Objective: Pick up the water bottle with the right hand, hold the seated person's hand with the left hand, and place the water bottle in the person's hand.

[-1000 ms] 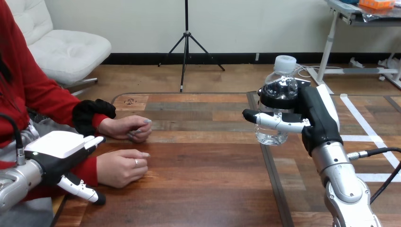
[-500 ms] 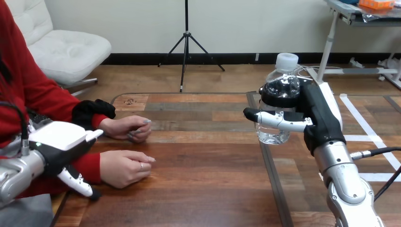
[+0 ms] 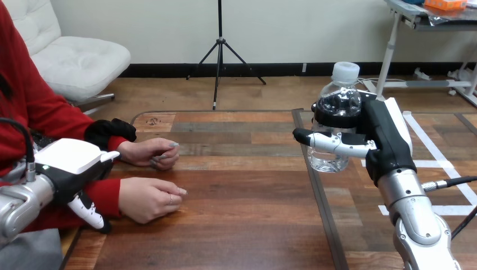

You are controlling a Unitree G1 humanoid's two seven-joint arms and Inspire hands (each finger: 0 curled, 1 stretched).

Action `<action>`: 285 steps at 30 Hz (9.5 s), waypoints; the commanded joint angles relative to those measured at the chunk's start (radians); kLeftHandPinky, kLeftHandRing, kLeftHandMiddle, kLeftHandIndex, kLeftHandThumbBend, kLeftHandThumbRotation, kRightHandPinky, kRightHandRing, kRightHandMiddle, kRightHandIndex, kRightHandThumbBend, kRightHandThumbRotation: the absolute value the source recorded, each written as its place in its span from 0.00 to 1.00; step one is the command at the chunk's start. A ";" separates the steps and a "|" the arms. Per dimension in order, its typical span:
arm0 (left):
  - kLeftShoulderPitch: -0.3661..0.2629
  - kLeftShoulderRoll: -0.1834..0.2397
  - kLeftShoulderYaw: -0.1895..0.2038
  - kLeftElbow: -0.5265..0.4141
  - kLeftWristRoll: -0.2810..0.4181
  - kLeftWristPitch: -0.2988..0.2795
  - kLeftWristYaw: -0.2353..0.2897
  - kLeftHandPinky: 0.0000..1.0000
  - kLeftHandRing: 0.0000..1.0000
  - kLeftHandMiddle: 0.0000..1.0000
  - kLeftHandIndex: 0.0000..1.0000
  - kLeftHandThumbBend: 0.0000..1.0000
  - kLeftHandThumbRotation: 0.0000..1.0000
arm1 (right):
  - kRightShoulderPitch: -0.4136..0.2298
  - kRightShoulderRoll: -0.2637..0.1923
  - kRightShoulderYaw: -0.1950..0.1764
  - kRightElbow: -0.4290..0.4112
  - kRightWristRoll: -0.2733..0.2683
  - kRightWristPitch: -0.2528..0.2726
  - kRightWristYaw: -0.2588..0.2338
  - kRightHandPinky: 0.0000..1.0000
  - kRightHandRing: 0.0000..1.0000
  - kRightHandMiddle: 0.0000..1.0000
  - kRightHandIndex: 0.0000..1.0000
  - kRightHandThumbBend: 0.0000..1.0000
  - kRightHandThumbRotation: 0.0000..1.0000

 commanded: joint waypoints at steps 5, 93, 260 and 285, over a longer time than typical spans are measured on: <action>-0.020 -0.025 -0.034 0.040 0.012 0.073 0.006 0.84 0.88 0.90 0.91 1.00 0.21 | -0.033 -0.015 -0.020 -0.112 0.034 0.023 0.017 0.27 0.35 0.45 0.46 0.86 0.00; 0.084 -0.123 0.183 0.034 -0.328 -0.105 0.084 0.46 0.49 0.54 0.55 0.73 0.00 | -0.227 0.053 0.072 0.171 0.006 -0.081 0.054 0.28 0.35 0.45 0.46 0.90 0.00; 0.298 -0.207 0.415 -0.094 -0.616 -0.374 -0.077 0.47 0.56 0.63 0.65 0.93 0.32 | -0.724 0.369 0.134 1.040 0.020 -0.401 0.541 0.35 0.38 0.43 0.45 0.95 0.00; 0.315 -0.196 0.430 -0.102 -0.604 -0.422 -0.092 0.43 0.47 0.52 0.52 0.92 0.29 | -0.832 0.294 0.089 1.043 0.046 -0.393 0.471 0.26 0.32 0.40 0.43 0.95 0.00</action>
